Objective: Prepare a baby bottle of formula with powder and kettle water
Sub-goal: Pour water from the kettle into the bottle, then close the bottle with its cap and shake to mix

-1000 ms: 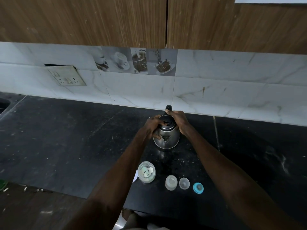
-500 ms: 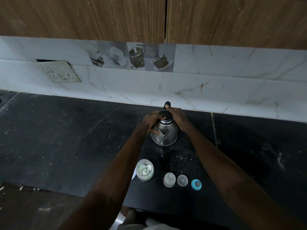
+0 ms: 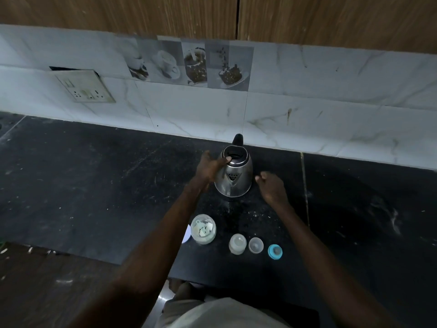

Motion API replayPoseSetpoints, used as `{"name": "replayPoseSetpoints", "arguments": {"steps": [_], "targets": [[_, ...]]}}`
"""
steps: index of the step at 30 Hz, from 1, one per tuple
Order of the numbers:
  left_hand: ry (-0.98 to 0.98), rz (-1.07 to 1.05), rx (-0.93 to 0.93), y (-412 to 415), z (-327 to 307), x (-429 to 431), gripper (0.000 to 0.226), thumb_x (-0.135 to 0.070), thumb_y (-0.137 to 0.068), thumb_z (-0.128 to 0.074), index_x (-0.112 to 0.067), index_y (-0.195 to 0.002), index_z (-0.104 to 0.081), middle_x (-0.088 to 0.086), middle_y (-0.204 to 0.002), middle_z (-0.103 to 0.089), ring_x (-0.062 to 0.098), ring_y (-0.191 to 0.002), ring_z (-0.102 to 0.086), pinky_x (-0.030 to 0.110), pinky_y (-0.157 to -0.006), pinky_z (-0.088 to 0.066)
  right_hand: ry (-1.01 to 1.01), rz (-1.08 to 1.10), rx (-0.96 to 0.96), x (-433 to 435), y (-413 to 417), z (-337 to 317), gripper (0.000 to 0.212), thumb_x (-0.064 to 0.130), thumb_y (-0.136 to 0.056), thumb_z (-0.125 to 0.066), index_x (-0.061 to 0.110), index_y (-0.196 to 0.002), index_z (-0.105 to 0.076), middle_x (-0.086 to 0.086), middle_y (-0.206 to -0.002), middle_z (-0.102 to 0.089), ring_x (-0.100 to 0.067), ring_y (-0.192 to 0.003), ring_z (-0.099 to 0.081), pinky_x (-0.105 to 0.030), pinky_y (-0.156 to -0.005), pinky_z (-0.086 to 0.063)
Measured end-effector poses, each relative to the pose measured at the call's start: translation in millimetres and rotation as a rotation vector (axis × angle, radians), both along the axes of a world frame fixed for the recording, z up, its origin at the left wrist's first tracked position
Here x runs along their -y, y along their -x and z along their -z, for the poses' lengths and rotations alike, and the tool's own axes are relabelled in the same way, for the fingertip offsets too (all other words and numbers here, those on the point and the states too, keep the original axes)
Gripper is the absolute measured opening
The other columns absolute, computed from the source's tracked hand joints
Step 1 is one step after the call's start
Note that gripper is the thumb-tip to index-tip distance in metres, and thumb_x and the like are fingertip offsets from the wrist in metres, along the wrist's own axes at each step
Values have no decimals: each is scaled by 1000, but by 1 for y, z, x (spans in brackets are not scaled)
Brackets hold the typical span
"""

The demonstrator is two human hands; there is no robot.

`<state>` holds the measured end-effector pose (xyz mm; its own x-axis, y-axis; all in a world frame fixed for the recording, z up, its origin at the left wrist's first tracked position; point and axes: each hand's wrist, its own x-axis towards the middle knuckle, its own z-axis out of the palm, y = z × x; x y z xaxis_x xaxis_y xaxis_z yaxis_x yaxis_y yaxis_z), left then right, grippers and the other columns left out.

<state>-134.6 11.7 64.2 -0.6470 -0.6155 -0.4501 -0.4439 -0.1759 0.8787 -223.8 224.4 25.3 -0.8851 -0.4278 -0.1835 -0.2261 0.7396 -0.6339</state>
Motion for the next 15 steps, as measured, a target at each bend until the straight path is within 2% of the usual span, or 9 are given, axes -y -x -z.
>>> {"name": "replayPoseSetpoints", "arguments": {"steps": [2, 3, 4, 5, 7, 9, 13, 15], "targets": [[295, -143, -79, -34, 6, -37, 66, -27, -91, -80, -9, -147, -49, 7, -139, -63, 19, -121, -62, 37, -104, -52, -163, -84, 52, -32, -20, 10, 14, 12, -96, -57, 5, -95, -69, -21, -108, -72, -39, -107, -67, -40, -87, -49], [449, -124, -153, -55, 16, -61, 50, -13, -96, -71, -10, -142, -52, 6, -135, -64, 19, -120, -63, 36, -105, -50, -227, -120, 105, -47, -30, 16, 18, 7, -93, -56, 4, -100, -72, -20, -112, -74, -37, -111, -68, -38, -92, -50], [543, -29, -236, -77, 24, -86, 44, -1, -95, -63, -11, -137, -55, 5, -131, -66, 19, -120, -64, 37, -106, -51, -280, -155, 164, -61, -40, 20, 25, 2, -91, -55, 3, -106, -75, -19, -117, -74, -36, -114, -68, -37, -96, -51], [564, 103, -276, -99, 29, -110, 50, 5, -89, -57, -13, -136, -57, 2, -131, -67, 17, -124, -64, 39, -109, -50, -325, -188, 219, -74, -50, 26, 32, 0, -89, -54, 3, -112, -76, -18, -120, -74, -34, -117, -67, -38, -100, -52], [538, 350, -241, -134, 57, -142, 70, 4, -75, -54, -17, -142, -54, -3, -141, -61, 10, -134, -57, 39, -115, -46, -375, -212, 290, -94, -65, 35, 41, -1, -87, -54, 6, -122, -74, -15, -127, -72, -31, -121, -66, -40, -104, -51], [619, 450, -211, -157, 84, -156, 81, -3, -73, -59, -17, -151, -45, -2, -153, -49, 8, -144, -44, 36, -122, -37, -408, -216, 332, -108, -75, 43, 51, 4, -83, -58, 11, -133, -68, -12, -136, -67, -28, -126, -63, -41, -107, -51], [686, 454, -145, -175, 116, -166, 87, -25, -81, -78, -8, -156, -37, 4, -163, -36, 13, -152, -29, 24, -128, -18, -513, -318, 262, -122, -98, 54, 66, 22, -84, -65, 21, -149, -52, -8, -150, -50, -32, -137, -51, -42, -110, -48], [629, 435, -60, -176, 120, -165, 92, -29, -79, -82, -7, -156, -36, 7, -162, -37, 18, -151, -31, 29, -127, -21, -582, -344, 120, -125, -112, 59, 60, 22, -88, -65, 21, -146, -51, -8, -149, -45, -34, -133, -50, -43, -106, -49]]}}
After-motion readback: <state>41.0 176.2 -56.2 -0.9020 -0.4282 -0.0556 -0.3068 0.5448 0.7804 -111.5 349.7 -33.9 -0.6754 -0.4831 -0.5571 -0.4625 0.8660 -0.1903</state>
